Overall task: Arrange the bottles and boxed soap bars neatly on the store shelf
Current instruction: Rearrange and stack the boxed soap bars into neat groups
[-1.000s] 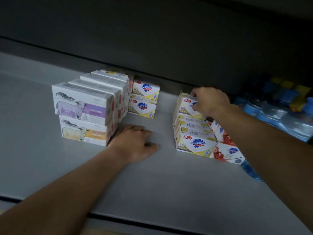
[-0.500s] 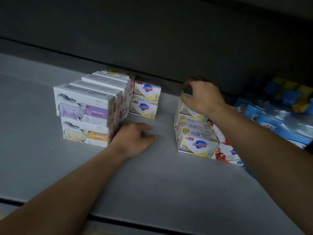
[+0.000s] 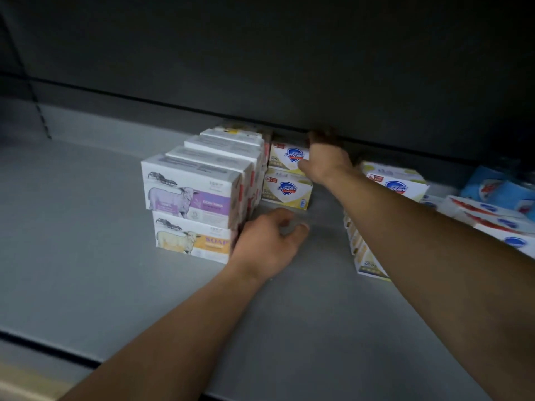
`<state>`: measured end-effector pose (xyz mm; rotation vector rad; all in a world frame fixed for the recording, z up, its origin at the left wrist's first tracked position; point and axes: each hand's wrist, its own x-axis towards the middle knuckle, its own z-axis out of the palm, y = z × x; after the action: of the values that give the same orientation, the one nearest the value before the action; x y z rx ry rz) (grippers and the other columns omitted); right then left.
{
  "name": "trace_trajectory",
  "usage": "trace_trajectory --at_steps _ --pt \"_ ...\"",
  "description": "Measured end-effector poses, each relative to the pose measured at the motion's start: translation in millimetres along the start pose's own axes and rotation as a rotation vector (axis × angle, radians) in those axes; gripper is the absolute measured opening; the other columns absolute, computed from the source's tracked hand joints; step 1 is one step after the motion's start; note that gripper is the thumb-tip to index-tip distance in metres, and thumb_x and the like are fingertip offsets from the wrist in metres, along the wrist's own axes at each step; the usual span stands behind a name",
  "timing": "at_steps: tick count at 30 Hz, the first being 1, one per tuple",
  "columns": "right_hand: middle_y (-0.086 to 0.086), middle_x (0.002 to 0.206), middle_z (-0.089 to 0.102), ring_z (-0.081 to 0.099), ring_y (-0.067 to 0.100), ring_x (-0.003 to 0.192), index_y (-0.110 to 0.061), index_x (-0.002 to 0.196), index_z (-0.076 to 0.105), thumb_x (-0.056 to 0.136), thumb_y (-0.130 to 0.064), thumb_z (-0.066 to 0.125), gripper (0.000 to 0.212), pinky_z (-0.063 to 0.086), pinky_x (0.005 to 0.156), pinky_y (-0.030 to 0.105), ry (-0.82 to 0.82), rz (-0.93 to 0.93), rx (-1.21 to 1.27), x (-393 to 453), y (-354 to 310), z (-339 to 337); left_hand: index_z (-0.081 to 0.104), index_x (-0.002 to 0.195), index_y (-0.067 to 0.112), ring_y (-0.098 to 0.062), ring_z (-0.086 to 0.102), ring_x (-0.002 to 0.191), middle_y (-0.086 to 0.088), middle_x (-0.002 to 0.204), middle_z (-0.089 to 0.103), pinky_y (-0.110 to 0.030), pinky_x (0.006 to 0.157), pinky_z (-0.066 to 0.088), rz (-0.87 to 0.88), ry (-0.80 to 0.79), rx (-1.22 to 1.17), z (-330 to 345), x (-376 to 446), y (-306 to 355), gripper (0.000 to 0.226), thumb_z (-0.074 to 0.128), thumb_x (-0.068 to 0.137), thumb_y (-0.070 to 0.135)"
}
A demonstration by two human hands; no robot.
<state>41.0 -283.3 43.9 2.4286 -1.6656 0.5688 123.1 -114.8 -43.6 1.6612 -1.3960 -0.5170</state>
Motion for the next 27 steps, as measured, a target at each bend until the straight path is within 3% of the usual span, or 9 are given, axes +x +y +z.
trace_trajectory --at_steps 3,11,15,18,22,27 --pt "0.013 0.156 0.023 0.022 0.033 0.145 -0.017 0.145 0.042 0.09 -0.026 0.067 0.061 0.037 0.11 0.042 0.017 0.007 -0.038 1 -2 -4 0.066 0.112 0.035 -0.011 0.062 0.11 0.011 0.116 0.069 -0.029 0.101 0.046 0.005 0.011 0.003 1 0 -1 0.034 0.061 0.083 0.052" --pt "0.007 0.131 0.054 0.053 0.032 0.117 -0.025 0.129 0.056 0.086 -0.016 0.066 0.046 0.047 0.093 0.037 0.227 -0.126 0.031 -63 3 -69 0.054 0.129 0.029 -0.016 0.062 0.111 0.006 0.121 0.065 -0.036 0.102 0.046 0.016 0.035 -0.062 -2 -1 7 0.058 0.058 0.079 0.057" --pt "0.004 0.12 0.055 0.054 0.027 0.109 -0.023 0.123 0.06 0.084 -0.014 0.066 0.041 0.045 0.091 0.033 0.275 -0.138 0.193 -129 11 -83 0.051 0.129 0.024 -0.01 0.066 0.102 0.007 0.115 0.067 -0.038 0.096 0.051 0.164 0.094 -0.334 -9 -7 19 0.045 0.067 0.087 0.032" --pt "0.0 0.124 0.052 0.052 0.023 0.114 -0.021 0.127 0.06 0.083 -0.014 0.069 0.045 0.04 0.097 0.029 0.227 -0.132 0.311 -167 20 -76 0.052 0.132 0.015 -0.007 0.066 0.104 0.004 0.117 0.068 -0.033 0.094 0.052 0.304 0.022 -0.443 -13 -12 25 0.045 0.067 0.089 0.016" --pt "-0.006 0.135 0.047 0.046 0.012 0.124 -0.023 0.136 0.054 0.084 -0.013 0.069 0.056 0.037 0.103 0.023 0.266 -0.089 0.48 -194 34 -61 0.061 0.119 0.003 -0.01 0.068 0.101 -0.001 0.111 0.071 -0.021 0.085 0.053 0.37 -0.078 -0.561 -10 -16 31 0.033 0.066 0.087 -0.001" --pt "-0.022 0.139 0.031 0.038 -0.003 0.128 -0.037 0.146 0.037 0.077 -0.008 0.073 0.083 0.049 0.099 0.024 0.135 -0.176 0.694 -207 49 -51 0.067 0.108 0.008 -0.016 0.071 0.082 -0.007 0.098 0.075 -0.028 0.071 0.059 0.201 -0.14 -0.71 -9 -14 29 0.021 0.066 0.088 0.014"
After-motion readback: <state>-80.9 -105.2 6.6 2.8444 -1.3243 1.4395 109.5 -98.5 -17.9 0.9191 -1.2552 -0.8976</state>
